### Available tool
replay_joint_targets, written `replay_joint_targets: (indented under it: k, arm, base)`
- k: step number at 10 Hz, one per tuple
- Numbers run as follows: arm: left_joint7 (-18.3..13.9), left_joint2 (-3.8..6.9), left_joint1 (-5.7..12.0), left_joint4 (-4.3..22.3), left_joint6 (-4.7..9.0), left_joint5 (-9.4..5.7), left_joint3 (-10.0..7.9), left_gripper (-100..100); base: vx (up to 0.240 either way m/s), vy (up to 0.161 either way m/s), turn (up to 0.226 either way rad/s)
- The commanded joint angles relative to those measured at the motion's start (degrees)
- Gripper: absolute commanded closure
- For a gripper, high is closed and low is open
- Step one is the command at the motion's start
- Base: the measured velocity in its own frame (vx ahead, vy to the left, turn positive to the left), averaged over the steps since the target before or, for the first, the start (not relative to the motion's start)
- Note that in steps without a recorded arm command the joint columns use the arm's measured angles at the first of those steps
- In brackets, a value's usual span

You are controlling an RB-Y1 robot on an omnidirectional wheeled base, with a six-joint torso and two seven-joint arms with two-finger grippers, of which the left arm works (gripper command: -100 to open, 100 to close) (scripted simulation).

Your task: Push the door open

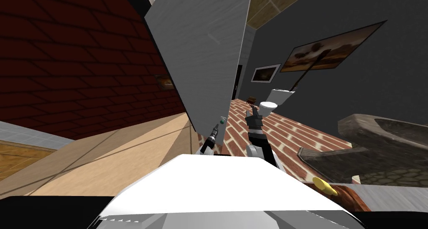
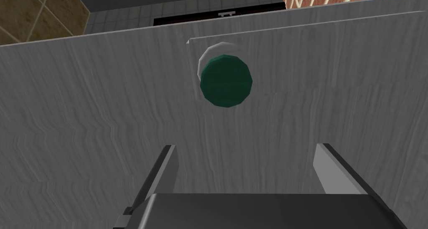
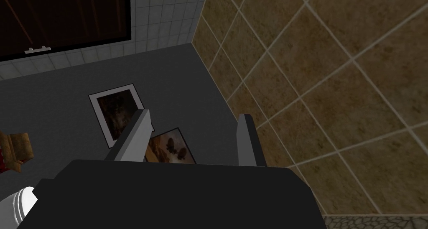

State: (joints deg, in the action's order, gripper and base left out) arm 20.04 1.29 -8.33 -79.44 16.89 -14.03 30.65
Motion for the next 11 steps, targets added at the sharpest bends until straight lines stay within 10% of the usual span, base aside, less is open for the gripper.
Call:
replay_joint_targets:
  k: [1,4,5,6,11]
  arm:
    - [-0.09,-0.52,0.68,0.29,-0.40,0.05,-0.47,-100]
    - [-0.20,-3.83,1.49,0.77,-0.70,0.14,-1.03,-100]
    - [-0.06,-3.23,1.00,0.11,-0.94,0.19,-0.85,-100]
    - [-0.06,-3.23,1.00,0.11,-0.94,0.19,-0.85,100]
    - [-0.06,-3.23,1.00,0.11,-0.94,0.19,-0.85,100]
  base:
    - [0.213,-0.141,-0.010]
    - [0.190,-0.113,-0.009]
    - [0.049,-0.036,0.004]
    - [0.000,0.000,0.000]
    - [-0.011,0.007,-0.004]
